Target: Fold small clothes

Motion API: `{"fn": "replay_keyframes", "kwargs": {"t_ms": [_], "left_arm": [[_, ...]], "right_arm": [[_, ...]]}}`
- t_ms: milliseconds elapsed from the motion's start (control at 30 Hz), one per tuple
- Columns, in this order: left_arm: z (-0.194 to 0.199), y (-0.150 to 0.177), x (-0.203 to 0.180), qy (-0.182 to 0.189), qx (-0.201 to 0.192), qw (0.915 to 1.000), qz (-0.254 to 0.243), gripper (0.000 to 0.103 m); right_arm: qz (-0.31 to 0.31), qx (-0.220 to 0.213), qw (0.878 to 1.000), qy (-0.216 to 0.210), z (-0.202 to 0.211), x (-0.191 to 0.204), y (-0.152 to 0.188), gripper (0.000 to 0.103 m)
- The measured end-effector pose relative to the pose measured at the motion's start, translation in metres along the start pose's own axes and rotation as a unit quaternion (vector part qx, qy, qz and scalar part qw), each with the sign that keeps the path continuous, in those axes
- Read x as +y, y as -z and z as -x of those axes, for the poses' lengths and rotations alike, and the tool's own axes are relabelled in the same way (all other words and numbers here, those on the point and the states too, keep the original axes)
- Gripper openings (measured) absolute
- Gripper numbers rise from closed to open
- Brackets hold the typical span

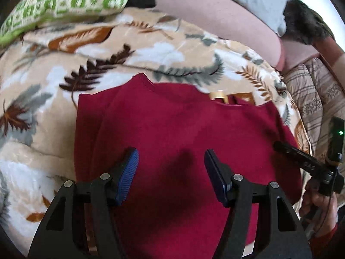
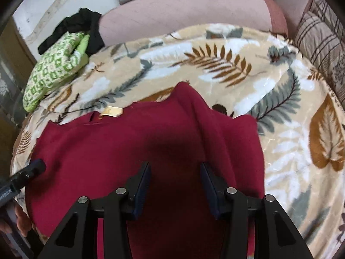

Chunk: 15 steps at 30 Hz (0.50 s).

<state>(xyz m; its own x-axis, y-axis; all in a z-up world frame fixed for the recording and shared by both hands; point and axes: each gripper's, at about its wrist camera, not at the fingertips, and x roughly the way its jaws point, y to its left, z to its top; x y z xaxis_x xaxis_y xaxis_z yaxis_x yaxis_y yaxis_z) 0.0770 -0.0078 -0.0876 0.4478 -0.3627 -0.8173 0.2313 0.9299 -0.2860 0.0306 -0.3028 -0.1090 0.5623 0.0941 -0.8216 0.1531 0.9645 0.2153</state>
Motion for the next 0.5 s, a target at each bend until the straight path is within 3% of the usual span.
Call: {"fn": "replay_keyframes", "kwargs": {"t_ms": [167,300,367,433,500], "left_arm": [[0.0,0.0,0.002,-0.002,-0.008,1.0,-0.003,0.063],[0.009,0.003,0.001,0.006,-0.011,0.9999,0.0,0.063],[0.018,0.005,0.0,0.007,-0.01,0.9999,0.005,0.063],[0.028,0.006,-0.001,0.008,-0.01,0.9999,0.009,0.063],[0.044,0.008,-0.002,0.015,-0.015,0.9997,0.008,0.063]], "right_arm": [[0.016,-0.017,1.0,-0.003,0.026,0.01,-0.003,0.046],[0.035,-0.032,0.999,-0.01,0.05,0.021,0.017,0.046],[0.041,-0.018,0.999,-0.003,0.041,0.022,0.027,0.046],[0.037,0.026,0.999,0.015,0.017,0.02,0.037,0.046],[0.042,0.02,0.999,0.019,0.019,0.022,0.04,0.046]]}}
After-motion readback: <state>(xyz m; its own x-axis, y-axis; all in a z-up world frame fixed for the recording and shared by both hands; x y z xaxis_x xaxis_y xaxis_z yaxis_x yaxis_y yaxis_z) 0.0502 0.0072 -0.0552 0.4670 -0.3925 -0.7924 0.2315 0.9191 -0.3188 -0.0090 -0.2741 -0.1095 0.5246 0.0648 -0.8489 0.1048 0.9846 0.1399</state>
